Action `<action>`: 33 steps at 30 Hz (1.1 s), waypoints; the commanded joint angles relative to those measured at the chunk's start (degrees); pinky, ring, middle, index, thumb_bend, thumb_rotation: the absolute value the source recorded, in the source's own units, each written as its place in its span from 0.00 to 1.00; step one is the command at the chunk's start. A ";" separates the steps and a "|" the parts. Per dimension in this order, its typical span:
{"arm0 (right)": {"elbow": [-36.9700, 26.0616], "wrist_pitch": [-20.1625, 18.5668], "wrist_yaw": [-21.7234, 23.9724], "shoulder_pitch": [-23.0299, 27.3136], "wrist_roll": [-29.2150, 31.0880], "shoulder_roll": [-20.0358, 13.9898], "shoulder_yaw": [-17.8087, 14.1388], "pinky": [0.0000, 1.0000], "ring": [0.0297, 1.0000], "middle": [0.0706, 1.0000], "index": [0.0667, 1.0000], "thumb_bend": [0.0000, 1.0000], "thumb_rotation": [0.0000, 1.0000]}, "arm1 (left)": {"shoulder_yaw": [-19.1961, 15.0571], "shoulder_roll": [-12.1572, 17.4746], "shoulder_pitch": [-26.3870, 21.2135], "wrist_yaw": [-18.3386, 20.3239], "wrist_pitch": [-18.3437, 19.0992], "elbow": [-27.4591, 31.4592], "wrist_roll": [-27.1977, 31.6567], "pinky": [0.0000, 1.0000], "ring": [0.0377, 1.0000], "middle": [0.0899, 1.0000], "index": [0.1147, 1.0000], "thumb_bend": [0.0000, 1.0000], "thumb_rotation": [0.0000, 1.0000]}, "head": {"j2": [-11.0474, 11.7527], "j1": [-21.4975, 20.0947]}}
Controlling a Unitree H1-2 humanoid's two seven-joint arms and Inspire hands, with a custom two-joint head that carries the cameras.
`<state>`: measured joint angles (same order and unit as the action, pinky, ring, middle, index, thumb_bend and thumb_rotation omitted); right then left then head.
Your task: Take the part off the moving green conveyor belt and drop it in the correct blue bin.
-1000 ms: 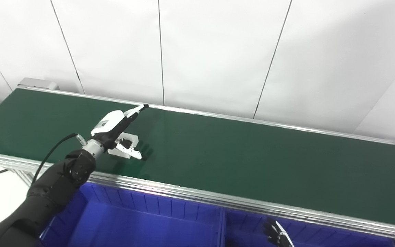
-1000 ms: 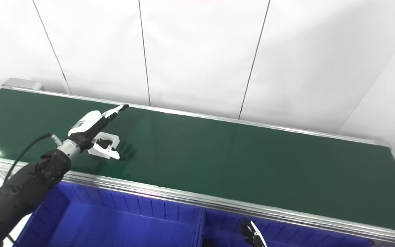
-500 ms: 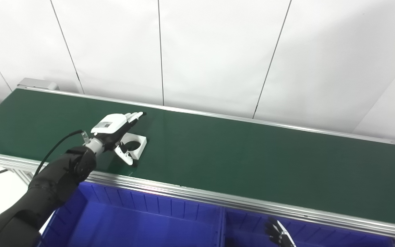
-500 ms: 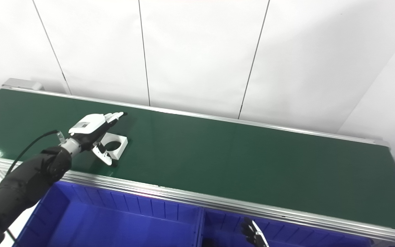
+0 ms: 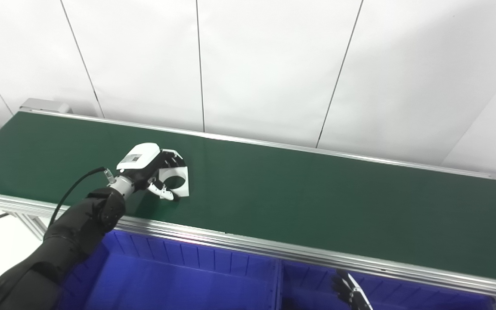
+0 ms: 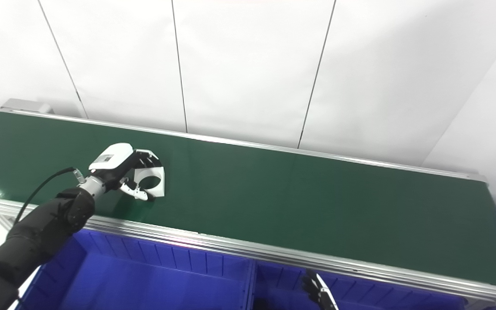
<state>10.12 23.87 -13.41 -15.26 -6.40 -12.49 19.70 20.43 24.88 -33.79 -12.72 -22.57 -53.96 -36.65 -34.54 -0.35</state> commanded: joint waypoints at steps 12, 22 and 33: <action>-2.03 3.06 0.45 -0.62 0.16 0.17 -0.37 0.87 0.85 0.86 0.90 0.93 0.48 | -2.54 1.20 0.51 1.07 -3.77 6.91 4.41 0.37 0.38 0.43 0.46 0.50 0.00 | -0.49 -0.03; -3.33 3.05 0.17 -1.24 -1.49 0.53 -0.31 0.85 0.85 0.86 0.91 0.95 0.51 | -8.10 1.72 12.03 -5.91 -4.35 34.54 17.97 0.34 0.39 0.42 0.45 0.50 0.00 | -3.23 -5.92; -4.61 3.05 0.15 -1.14 -2.86 1.43 -0.44 0.85 0.86 0.87 0.91 0.94 0.53 | -10.23 0.72 21.38 -0.31 -4.35 46.04 33.44 0.43 0.43 0.44 0.43 0.50 0.00 | -6.67 -10.57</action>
<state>7.66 23.87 -13.34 -16.60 -8.79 -11.39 19.54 11.14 25.26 -11.70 -13.43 -25.97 -10.57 -4.15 -41.12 -10.97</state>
